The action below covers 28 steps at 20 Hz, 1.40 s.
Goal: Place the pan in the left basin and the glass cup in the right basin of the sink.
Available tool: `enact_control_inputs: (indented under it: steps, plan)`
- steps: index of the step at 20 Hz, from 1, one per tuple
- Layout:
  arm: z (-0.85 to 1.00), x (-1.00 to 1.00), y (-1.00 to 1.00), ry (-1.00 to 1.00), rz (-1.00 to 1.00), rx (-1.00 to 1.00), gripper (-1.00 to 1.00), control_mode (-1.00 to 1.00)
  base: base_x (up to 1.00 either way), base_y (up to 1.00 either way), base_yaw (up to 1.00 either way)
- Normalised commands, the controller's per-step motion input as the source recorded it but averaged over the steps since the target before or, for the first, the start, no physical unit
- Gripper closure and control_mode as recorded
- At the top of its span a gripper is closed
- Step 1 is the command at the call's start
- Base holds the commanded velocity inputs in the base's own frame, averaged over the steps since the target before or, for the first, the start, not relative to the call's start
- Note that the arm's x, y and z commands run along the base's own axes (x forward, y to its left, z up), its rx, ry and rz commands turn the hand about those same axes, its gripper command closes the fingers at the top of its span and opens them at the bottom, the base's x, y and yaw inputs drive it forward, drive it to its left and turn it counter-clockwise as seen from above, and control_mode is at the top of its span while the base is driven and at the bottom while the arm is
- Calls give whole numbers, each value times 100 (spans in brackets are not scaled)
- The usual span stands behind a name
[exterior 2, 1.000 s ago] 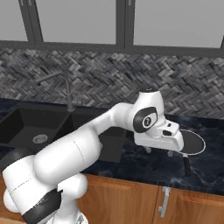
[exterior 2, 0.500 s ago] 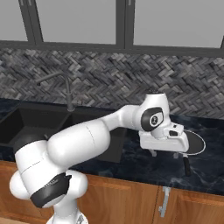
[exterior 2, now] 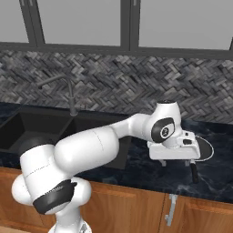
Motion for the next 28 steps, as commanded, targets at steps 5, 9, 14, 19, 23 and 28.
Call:
enact_control_inputs:
  steps: [5, 9, 14, 19, 23, 28]
  plan:
    - [-15, 5, -4, -1, 13, 9, -100, -100, 0, 0, 0]
    - [-15, 11, -4, -2, 11, 7, -100, -100, 0, 0, 0]
    - [-17, 21, -10, 0, 6, 1, -100, -100, 0, 0, 0]
    - [-17, 13, -24, 0, 2, 0, -100, -100, 0, 0, 0]
    - [-16, 18, -23, 0, 0, 0, -100, -100, 0, 0, 0]
    - [-11, 21, -15, 0, 0, 2, -100, -100, 0, 0, 0]
